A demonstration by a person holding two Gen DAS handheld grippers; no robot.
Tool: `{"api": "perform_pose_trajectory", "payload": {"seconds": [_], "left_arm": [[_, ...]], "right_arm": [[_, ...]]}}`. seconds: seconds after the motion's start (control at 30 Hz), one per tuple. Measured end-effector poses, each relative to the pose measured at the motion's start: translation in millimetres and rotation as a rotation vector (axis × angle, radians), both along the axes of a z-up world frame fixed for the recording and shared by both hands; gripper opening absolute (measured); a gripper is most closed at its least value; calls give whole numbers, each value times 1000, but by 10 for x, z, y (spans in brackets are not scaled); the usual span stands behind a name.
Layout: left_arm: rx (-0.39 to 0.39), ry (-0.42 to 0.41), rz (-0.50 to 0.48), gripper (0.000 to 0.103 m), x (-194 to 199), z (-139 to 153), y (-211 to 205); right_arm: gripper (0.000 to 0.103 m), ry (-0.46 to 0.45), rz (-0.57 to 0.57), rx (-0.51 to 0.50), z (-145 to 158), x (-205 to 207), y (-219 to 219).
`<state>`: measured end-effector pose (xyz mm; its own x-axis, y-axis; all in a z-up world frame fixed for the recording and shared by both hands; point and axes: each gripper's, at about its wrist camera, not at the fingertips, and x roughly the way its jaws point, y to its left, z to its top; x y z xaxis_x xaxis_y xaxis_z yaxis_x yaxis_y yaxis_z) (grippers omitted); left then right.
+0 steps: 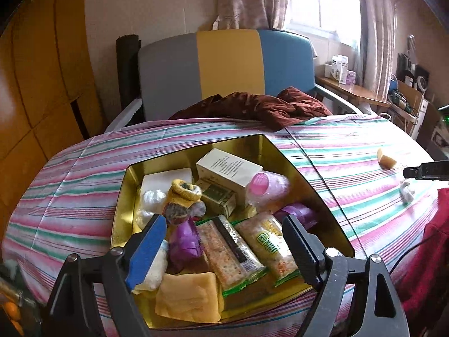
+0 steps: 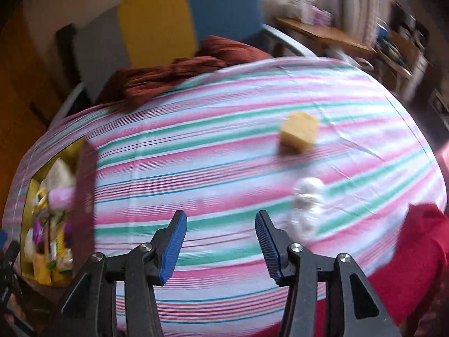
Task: Organize objects
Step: 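Move both grippers back toward the yellow sponge and plastic-wrapped item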
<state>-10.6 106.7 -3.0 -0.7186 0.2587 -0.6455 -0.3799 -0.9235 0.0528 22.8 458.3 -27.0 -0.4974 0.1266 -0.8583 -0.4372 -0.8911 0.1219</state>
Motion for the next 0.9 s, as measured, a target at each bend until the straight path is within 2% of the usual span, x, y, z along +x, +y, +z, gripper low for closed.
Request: {"api": "perform_pose_trajectory", "payload": {"seconds": [0.07, 0.23, 0.4, 0.7, 0.9], "left_arm": [[-7, 0, -10, 86, -1, -3, 32], [-19, 2, -40, 86, 16, 3, 141], [-33, 2, -75, 86, 25, -3, 270], [-50, 9, -137, 87, 18, 17, 530], [-56, 8, -181, 87, 13, 29, 738]], "right_arm": [[58, -10, -38, -9, -32, 52, 137], [58, -68, -117, -52, -163, 85, 500], [58, -121, -146, -100, -296, 41, 743], [58, -201, -137, -156, -500, -150, 877], [58, -214, -143, -206, -585, -187, 933]]}}
